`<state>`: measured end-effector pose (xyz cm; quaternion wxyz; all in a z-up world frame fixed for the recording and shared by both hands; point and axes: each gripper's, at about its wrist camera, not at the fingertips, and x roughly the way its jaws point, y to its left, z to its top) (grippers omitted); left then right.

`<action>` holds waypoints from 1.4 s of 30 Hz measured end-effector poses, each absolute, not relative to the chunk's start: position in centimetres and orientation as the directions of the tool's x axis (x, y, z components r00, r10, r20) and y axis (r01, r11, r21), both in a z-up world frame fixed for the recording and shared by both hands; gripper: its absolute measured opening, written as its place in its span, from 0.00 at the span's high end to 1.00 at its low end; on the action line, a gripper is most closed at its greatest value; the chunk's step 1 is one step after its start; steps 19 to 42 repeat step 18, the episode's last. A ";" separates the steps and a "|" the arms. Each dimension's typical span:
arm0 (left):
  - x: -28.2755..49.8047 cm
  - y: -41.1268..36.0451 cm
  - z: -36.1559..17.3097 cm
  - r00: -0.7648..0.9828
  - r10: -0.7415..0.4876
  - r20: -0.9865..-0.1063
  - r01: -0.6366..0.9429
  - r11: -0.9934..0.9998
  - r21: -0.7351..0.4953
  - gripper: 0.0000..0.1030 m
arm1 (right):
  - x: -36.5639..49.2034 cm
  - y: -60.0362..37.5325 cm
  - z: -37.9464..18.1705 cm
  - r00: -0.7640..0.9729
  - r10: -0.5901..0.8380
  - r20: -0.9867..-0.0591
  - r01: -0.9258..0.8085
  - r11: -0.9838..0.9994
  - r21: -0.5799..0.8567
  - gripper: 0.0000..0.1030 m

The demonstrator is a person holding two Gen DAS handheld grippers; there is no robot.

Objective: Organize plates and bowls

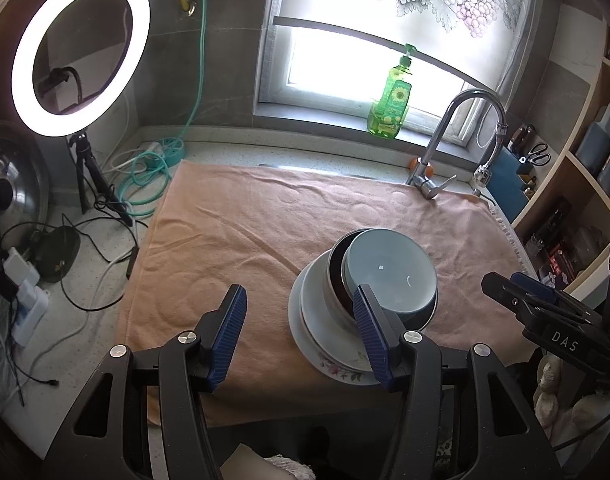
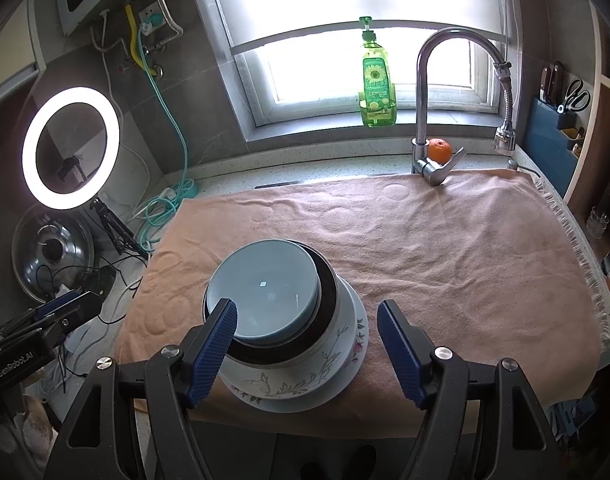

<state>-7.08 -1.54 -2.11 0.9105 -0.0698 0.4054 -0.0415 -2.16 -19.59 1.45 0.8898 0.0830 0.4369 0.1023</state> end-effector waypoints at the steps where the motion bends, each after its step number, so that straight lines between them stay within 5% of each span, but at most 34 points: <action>1: -7.1 -1.6 -2.1 0.667 -0.133 -0.733 0.020 0.987 -0.161 0.47 | -2.2 -19.6 1.4 0.597 0.253 -0.761 -0.108 0.966 0.236 0.33; 42: -6.4 -2.1 -2.2 0.663 -0.142 -0.735 0.031 0.986 -0.162 0.41 | -2.2 -20.7 1.1 0.595 0.229 -0.771 -0.076 0.970 0.229 0.33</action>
